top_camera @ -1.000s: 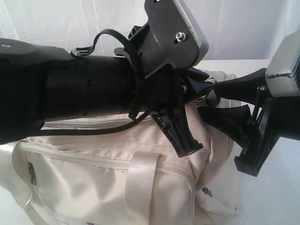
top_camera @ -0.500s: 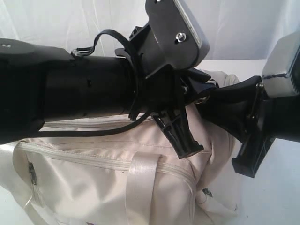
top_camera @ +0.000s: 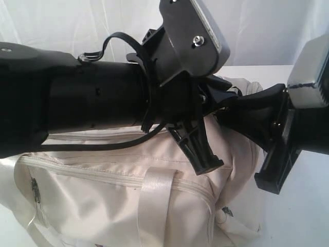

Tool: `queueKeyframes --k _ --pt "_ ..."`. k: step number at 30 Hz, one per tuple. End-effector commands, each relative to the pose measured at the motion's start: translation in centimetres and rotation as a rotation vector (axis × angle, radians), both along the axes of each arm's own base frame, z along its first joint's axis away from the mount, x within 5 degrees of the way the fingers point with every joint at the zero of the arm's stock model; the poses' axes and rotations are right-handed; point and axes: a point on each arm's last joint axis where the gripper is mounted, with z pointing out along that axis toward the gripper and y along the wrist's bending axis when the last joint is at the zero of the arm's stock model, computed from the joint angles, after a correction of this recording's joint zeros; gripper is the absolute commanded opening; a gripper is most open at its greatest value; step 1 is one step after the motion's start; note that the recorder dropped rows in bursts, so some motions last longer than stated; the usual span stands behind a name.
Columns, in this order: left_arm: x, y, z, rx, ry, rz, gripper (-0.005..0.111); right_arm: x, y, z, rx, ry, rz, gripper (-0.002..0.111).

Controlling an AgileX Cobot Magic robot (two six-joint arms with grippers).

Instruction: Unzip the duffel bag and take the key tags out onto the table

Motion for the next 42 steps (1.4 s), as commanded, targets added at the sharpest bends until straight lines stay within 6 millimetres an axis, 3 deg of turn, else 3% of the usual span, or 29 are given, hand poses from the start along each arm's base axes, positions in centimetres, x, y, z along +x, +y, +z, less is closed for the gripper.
queueKeyframes --k 1,3,24,26,34,42 --pt "-0.49 0.24 1.94 -0.042 -0.055 -0.035 0.0 -0.16 0.14 0.0 0.008 -0.01 0.029 0.007" --pt "-0.49 0.24 1.94 -0.042 -0.055 -0.035 0.0 -0.14 0.13 0.0 0.006 -0.012 0.028 0.0" --pt "-0.3 0.35 1.91 -0.036 -0.058 -0.012 0.0 -0.34 0.07 -0.17 -0.023 -0.014 0.042 0.001" --pt "-0.3 0.35 1.91 -0.036 -0.058 -0.012 0.0 -0.26 -0.01 -0.26 -0.037 -0.019 0.033 0.005" --pt "-0.3 0.35 1.91 -0.036 -0.058 -0.012 0.0 -0.05 -0.08 -0.16 -0.018 -0.005 0.0 0.054" --pt "-0.32 0.34 1.91 -0.037 -0.058 -0.014 0.0 0.34 -0.15 0.28 0.051 0.016 -0.057 0.056"
